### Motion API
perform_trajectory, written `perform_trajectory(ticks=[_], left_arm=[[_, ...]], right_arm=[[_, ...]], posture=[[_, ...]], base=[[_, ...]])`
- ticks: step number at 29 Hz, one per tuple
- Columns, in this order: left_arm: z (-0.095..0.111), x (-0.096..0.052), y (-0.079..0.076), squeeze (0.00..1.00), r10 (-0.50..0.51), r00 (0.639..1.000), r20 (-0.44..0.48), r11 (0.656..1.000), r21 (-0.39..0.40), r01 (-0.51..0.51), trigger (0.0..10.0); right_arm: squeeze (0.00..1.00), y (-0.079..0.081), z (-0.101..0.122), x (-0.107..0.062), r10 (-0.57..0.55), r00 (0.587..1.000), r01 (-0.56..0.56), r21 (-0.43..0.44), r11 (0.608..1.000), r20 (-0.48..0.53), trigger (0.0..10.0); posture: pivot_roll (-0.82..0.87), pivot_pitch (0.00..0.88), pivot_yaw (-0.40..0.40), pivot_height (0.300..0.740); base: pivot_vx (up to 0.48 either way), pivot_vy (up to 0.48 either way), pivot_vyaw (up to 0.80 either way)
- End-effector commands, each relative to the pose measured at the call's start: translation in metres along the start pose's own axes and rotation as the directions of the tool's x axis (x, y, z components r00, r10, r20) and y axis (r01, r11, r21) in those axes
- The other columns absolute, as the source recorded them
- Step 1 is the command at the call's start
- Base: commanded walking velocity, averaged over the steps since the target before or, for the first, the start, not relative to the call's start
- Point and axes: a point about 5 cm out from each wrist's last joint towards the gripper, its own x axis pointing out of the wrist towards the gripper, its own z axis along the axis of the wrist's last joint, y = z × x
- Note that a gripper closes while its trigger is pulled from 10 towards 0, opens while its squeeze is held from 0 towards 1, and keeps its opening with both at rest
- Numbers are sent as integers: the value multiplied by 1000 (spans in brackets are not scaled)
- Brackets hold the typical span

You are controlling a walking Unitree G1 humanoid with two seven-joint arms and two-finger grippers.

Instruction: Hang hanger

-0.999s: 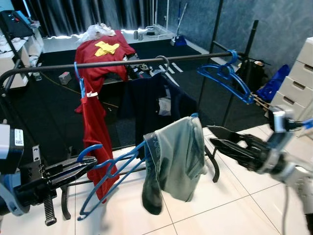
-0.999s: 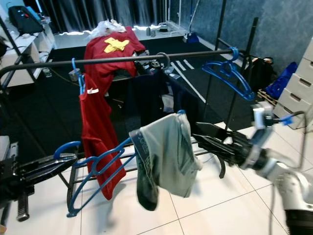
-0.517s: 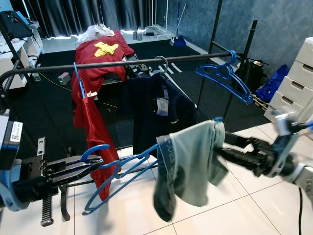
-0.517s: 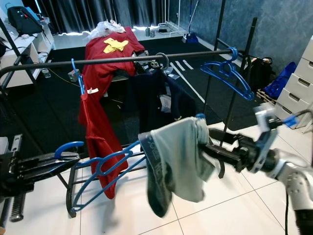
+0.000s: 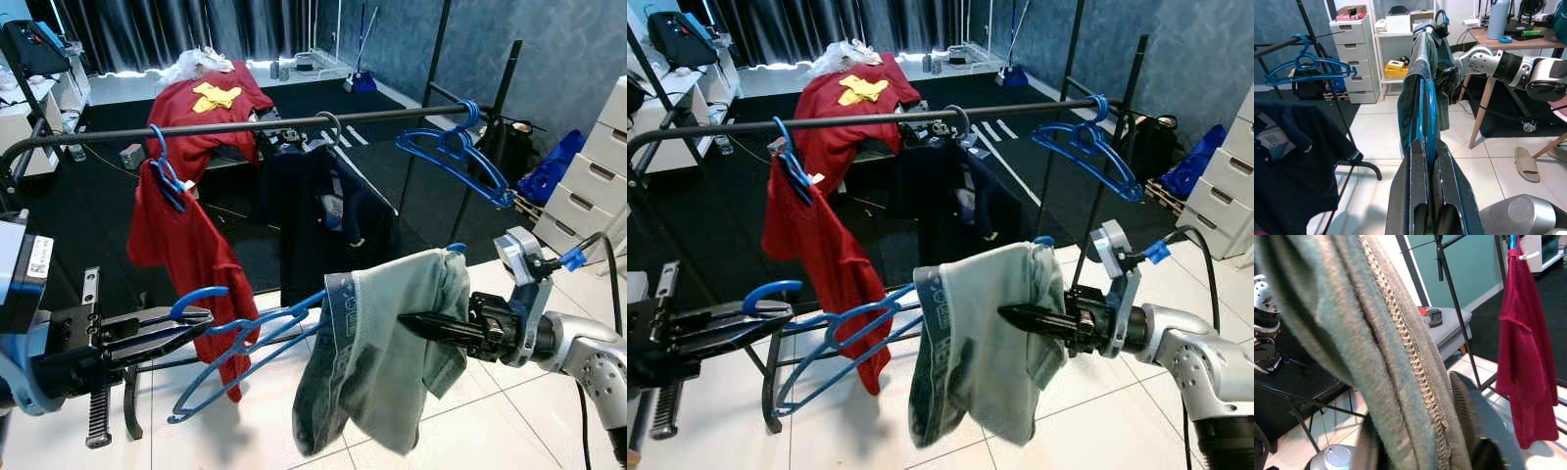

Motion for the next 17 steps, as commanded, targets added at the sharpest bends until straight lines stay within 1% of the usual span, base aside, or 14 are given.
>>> perform_trajectory(ticks=[1, 6, 8, 9, 10, 11, 12, 15, 16, 17], left_arm=[[2, -7, 4, 0, 15, 999, -31, 1000, 11, -15, 10000], [0, -9, 5, 0, 25, 999, -43, 1000, 9, -25, 10000], [-6, -10, 6, 0, 35, 995, -93, 999, 0, -36, 10000], [-6, -10, 6, 0, 35, 995, -93, 999, 0, -36, 10000], [-10, -11, 6, 0, 39, 991, -125, 999, -4, -40, 10000], [-10, -11, 6, 0, 39, 991, -125, 999, -4, -40, 10000], [-20, -11, 6, 0, 42, 979, -200, 999, -11, -45, 10000], [-20, -11, 6, 0, 42, 979, -200, 999, -11, -45, 10000], [-33, -10, 5, 0, 37, 958, -286, 999, -24, -46, 10000], [-33, -10, 5, 0, 37, 958, -286, 999, -24, -46, 10000]], right_arm=[[0, 0, 3, -2, -4, 1000, 4, -11, 1000, 24, 0], [0, 0, 4, -4, -8, 1000, 9, -13, 1000, 29, 0], [0, 0, 8, -5, -9, 999, 10, -19, 1000, 44, 0], [0, 0, 8, -5, -9, 999, 10, -19, 1000, 44, 0], [0, 0, 10, -6, -9, 999, 10, -22, 1000, 48, 0], [0, 0, 10, -6, -9, 999, 10, -22, 1000, 48, 0], [0, 0, 12, -7, -10, 999, 12, -27, 1000, 50, 0], [0, 0, 12, -7, -10, 999, 12, -27, 1000, 50, 0], [0, -1, 13, -8, -11, 999, 13, -32, 999, 49, 0], [0, -1, 13, -8, -11, 999, 13, -32, 999, 49, 0]], posture=[[-74, 0, 16, 740], [-76, 0, 17, 740], [-78, 0, 14, 740], [-78, 0, 14, 740], [-78, 0, 14, 740], [-78, 0, 14, 740], [-79, 0, 13, 740], [-79, 0, 13, 740], [-79, 0, 13, 740], [-79, 0, 13, 740]], base=[[0, 0, 0], [0, 0, 0], [0, 0, 0], [0, 0, 0], [0, 0, 0], [0, 0, 0], [0, 0, 0], [0, 0, 0], [0, 0, 0], [0, 0, 0]])
